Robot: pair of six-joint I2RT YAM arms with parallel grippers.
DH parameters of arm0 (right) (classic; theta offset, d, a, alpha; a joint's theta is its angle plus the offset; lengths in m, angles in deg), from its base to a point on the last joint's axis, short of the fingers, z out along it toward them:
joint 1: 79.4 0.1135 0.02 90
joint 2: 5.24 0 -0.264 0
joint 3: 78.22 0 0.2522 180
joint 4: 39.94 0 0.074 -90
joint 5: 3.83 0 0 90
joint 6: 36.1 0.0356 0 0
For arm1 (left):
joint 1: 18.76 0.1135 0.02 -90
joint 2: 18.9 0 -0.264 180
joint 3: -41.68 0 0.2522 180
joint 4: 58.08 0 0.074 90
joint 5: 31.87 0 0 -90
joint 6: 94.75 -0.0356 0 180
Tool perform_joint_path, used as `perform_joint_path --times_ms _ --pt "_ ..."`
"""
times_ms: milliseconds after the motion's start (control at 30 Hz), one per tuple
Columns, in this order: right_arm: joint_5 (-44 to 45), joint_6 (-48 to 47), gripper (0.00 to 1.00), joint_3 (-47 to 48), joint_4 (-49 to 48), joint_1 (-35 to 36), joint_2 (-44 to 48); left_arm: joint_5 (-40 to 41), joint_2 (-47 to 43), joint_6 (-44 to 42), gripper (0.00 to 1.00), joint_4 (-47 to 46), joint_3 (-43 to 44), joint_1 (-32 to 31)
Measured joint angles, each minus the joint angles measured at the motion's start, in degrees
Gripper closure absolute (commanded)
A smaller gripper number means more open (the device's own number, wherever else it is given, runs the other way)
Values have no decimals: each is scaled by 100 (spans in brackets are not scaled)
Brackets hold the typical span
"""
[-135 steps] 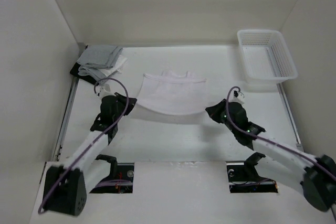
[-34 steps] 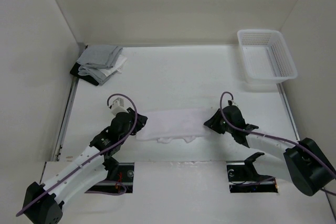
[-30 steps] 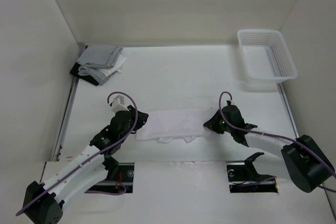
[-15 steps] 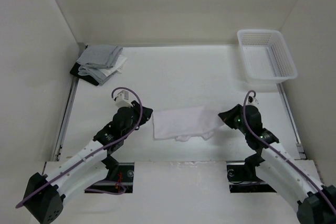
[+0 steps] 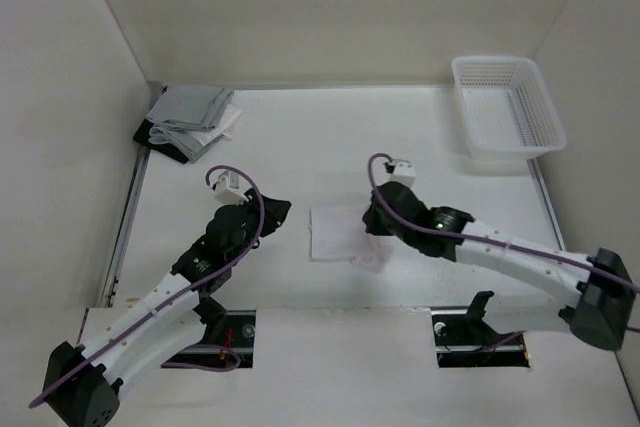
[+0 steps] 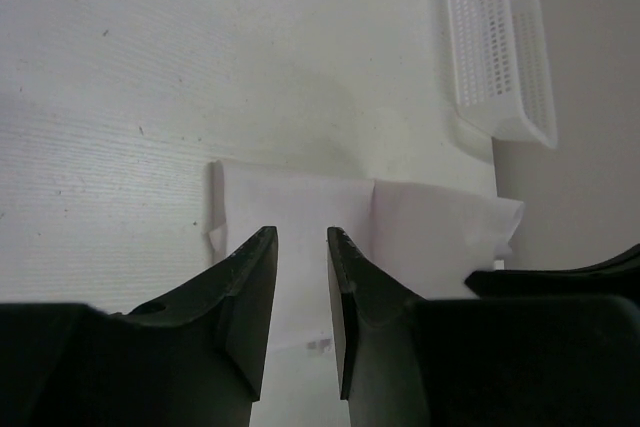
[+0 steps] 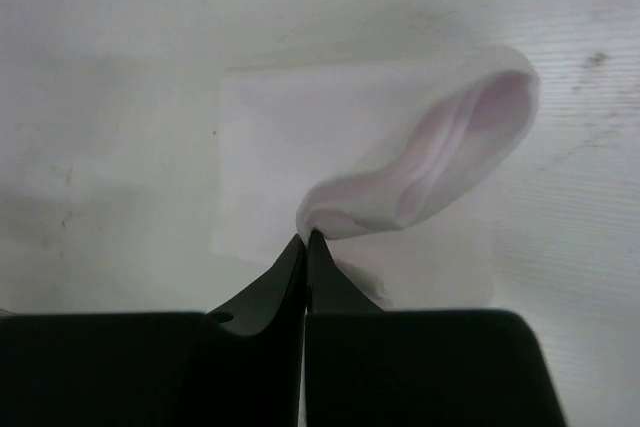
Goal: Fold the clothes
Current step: Fold the tank top
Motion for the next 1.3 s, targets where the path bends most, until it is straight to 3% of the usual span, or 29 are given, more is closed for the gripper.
perform_joint_path --times_ms 133,267,333,467,533,700,867,967,1133,1300 --pt "192 -50 96 866 50 638 -1362 -46 -227 0 74 13 -2 122" --pt "282 -44 63 1845 181 1016 -2680 -125 -446 2 72 70 -11 308" --pt "315 -52 57 2214 184 1207 -3169 -168 -560 0 71 98 -35 450" --pt "326 -70 57 2277 195 1504 -3235 -302 -675 0 71 153 -76 756" --pt "323 -70 64 2094 70 1554 -2951 -365 -647 0 71 155 -85 876" --pt "251 -52 94 953 -450 1073 -1705 -481 -284 0 71 11 -87 876" --pt "68 -20 99 -247 -1174 531 -1078 -503 437 -31 77 -321 -87 422" --pt "17 -28 86 -1040 -1440 446 -400 -487 970 -162 76 -433 -87 144" --pt "116 -24 50 -2249 -1808 -219 1818 -380 1189 -363 59 -297 -146 96" --pt "129 -22 39 -3080 -1867 -1331 3536 -267 831 -535 53 22 -238 232"
